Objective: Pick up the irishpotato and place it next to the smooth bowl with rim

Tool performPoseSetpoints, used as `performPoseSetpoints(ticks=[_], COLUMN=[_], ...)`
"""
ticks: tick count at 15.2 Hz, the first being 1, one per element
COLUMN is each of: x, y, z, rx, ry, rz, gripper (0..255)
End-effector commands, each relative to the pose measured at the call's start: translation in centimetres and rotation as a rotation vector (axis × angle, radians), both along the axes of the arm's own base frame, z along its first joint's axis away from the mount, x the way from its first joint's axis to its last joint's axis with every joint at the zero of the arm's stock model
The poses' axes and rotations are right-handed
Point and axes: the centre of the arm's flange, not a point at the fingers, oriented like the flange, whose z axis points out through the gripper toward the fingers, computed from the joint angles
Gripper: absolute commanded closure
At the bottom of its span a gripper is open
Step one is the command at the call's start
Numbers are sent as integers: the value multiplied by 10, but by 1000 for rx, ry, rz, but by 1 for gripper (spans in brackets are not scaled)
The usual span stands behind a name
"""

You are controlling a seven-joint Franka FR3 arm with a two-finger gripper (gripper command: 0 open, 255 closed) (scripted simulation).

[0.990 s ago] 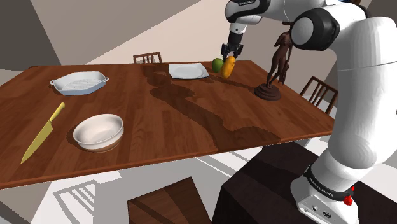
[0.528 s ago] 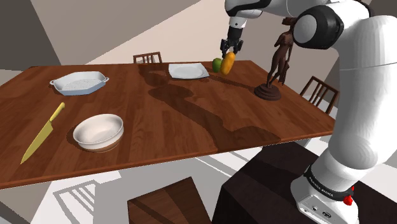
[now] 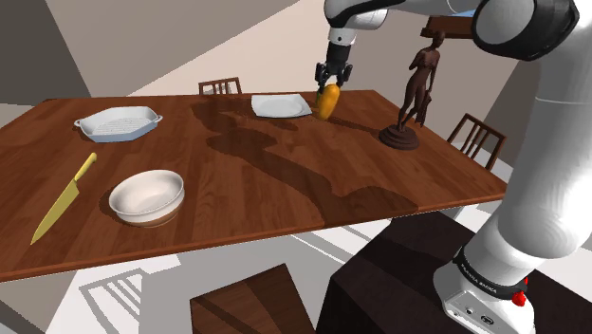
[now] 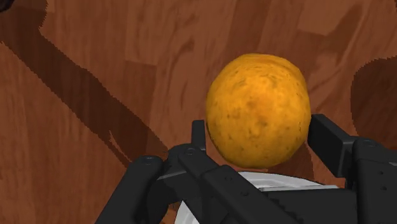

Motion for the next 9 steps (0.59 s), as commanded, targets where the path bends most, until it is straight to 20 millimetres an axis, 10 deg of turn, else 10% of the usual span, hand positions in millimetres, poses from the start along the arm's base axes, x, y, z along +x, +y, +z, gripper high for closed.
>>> performPoseSetpoints(ticks=[1,9], x=[-6,-33], y=[26,128], z=[0,0], rx=[0,0], ry=[0,0], rz=[-1,-1], gripper=[255,255])
